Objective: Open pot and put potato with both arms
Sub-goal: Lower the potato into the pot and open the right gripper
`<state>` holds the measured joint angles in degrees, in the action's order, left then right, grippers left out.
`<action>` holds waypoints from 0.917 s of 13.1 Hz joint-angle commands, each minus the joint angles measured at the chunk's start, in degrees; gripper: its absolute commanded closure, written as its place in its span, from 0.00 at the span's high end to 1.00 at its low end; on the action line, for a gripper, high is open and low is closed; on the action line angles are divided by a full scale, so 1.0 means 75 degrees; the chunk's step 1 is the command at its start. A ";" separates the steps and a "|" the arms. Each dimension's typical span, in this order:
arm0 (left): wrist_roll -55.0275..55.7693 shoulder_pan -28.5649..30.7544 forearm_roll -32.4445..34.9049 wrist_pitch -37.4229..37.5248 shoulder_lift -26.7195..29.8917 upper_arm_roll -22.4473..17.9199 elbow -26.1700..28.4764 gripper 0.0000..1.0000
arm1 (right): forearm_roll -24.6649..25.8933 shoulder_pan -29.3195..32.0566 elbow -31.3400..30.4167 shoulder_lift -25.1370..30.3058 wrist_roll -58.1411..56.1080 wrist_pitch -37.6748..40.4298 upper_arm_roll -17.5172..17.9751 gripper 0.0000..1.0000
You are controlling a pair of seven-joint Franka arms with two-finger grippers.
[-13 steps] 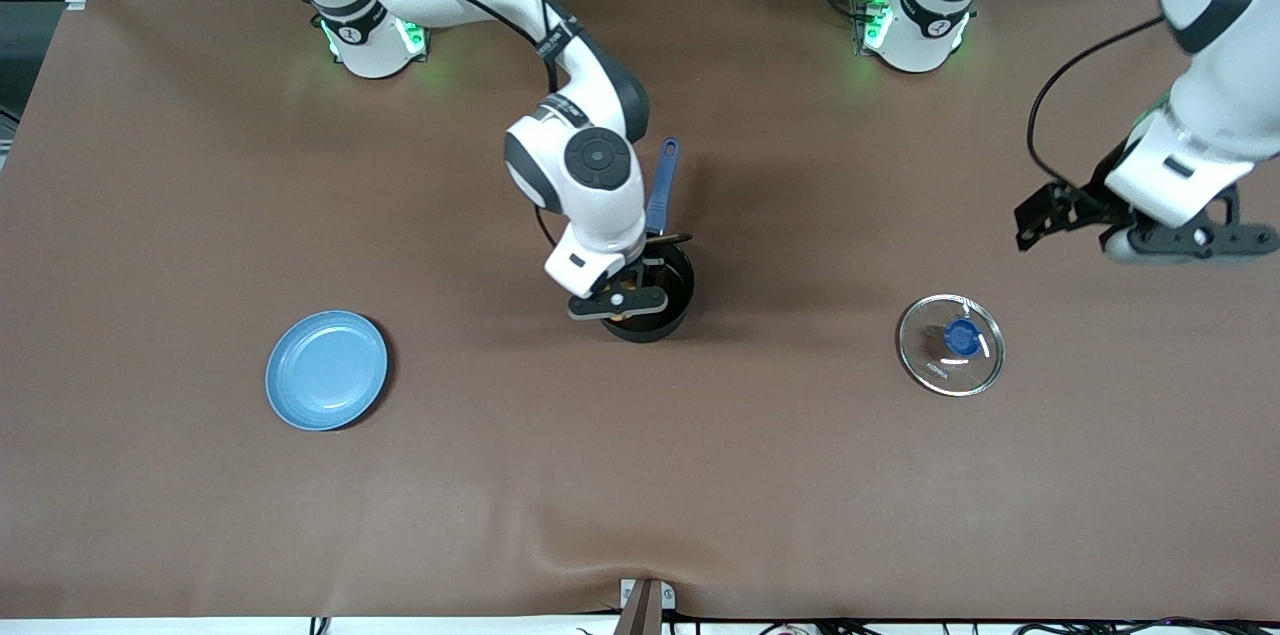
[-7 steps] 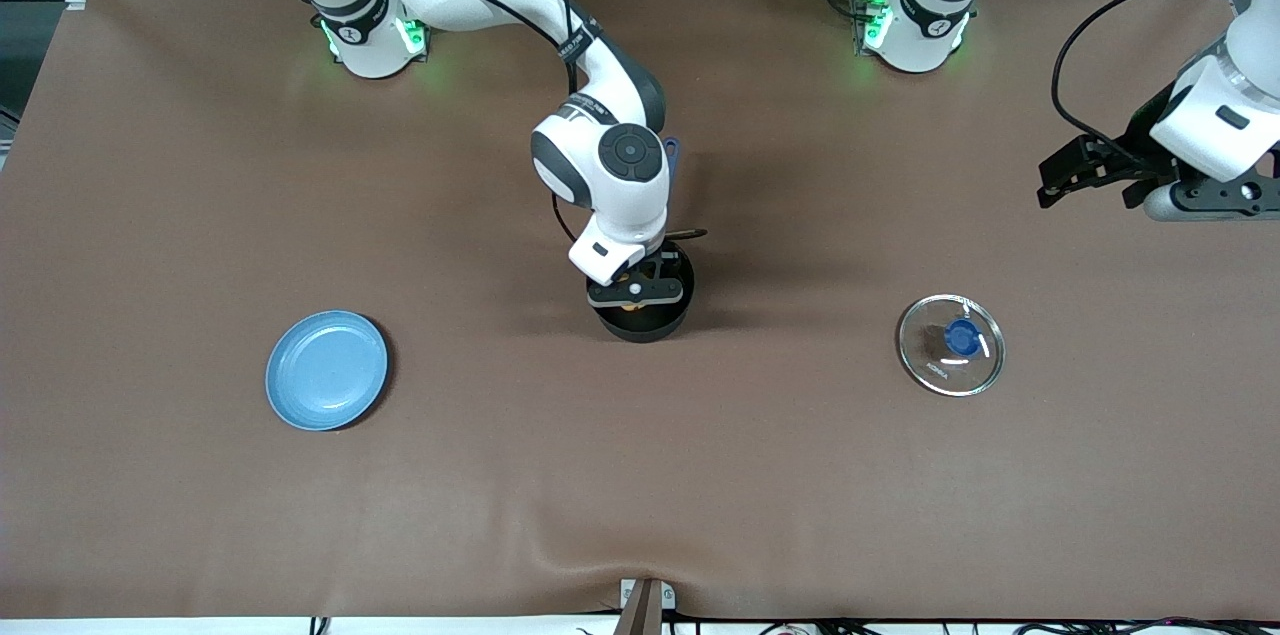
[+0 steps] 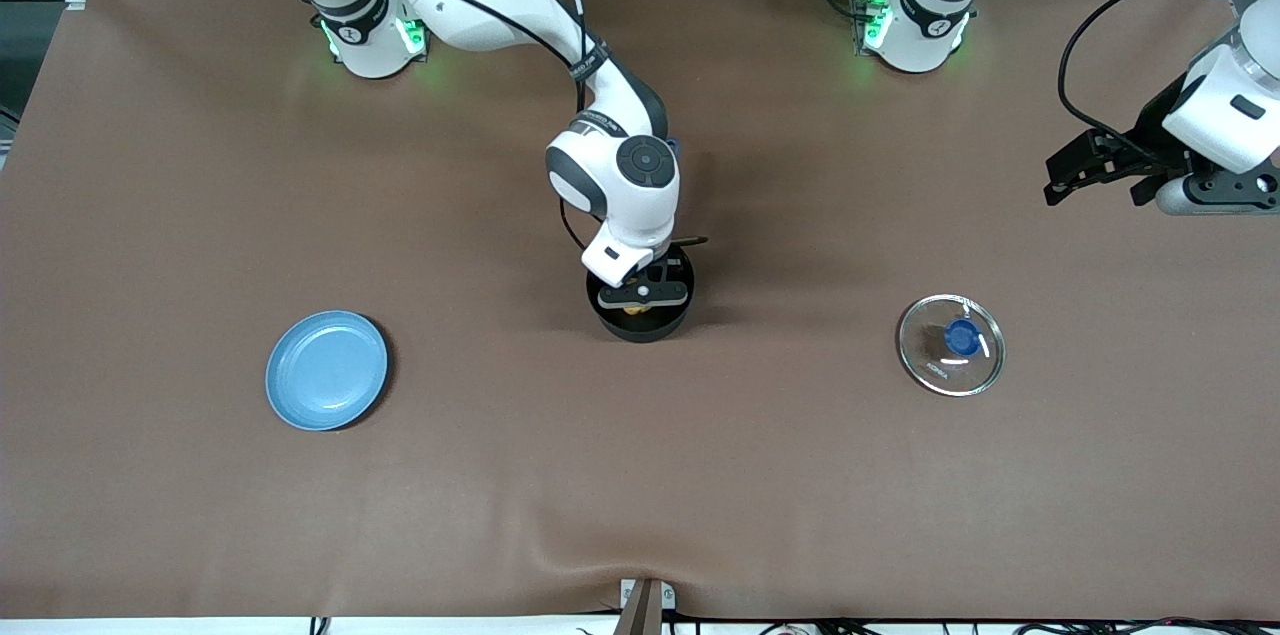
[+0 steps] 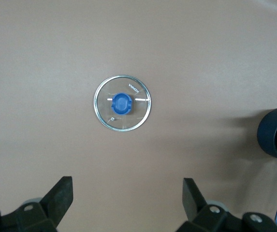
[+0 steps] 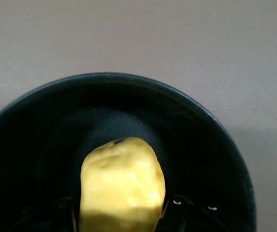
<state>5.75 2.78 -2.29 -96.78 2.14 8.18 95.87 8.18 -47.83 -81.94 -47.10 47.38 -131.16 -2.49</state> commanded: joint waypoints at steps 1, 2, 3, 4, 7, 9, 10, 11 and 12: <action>0.0065 0.0040 -0.0082 0.0201 -0.0039 0.0010 -0.0185 1.00 | 0.0233 -0.0079 0.0004 -0.0060 0.0269 -0.0136 -0.0066 0.34; 0.0065 0.0040 -0.0070 0.0212 -0.0039 0.0010 -0.0185 1.00 | 0.0233 -0.0079 0.0004 -0.0060 0.0269 -0.0136 -0.0066 0.55; 0.0053 0.0040 -0.0070 0.0201 -0.0051 0.0010 -0.0197 1.00 | 0.0233 -0.0068 0.0039 -0.0060 0.0292 -0.0136 -0.0066 0.82; 0.0053 0.0040 -0.0070 0.0201 -0.0062 0.0010 -0.0208 1.00 | 0.0233 -0.0056 0.0062 -0.0048 0.0350 -0.0136 -0.0066 0.83; 0.0065 0.0028 -0.0058 0.0317 -0.0086 0.0022 -0.0302 1.00 | 0.0198 -0.0032 0.0097 -0.0013 0.0363 -0.0113 -0.0054 0.85; 0.0065 0.0051 -0.0070 0.0376 -0.0051 0.0010 -0.0314 1.00 | 0.0163 0.0003 0.0144 0.0069 0.0339 -0.0066 -0.0054 0.84; 0.0076 0.0052 -0.0058 0.0423 -0.0039 -0.0001 -0.0326 1.00 | 0.0128 -0.0009 0.0179 0.0185 0.0339 -0.0008 -0.0054 0.84; 0.0077 0.0052 -0.0058 0.0435 -0.0039 -0.0048 -0.0372 1.00 | 0.0116 0.0003 0.0180 0.0372 0.0328 0.0166 -0.0054 0.84; 0.0065 0.0052 -0.0058 0.0435 -0.0051 -0.0071 -0.0396 1.00 | 0.0104 0.0003 0.0180 0.0594 0.0328 0.0435 -0.0054 0.84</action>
<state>5.76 2.85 -2.29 -95.20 2.13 7.91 94.74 8.25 -47.82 -80.07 -46.40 48.77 -131.27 -2.96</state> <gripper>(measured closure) 0.000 0.159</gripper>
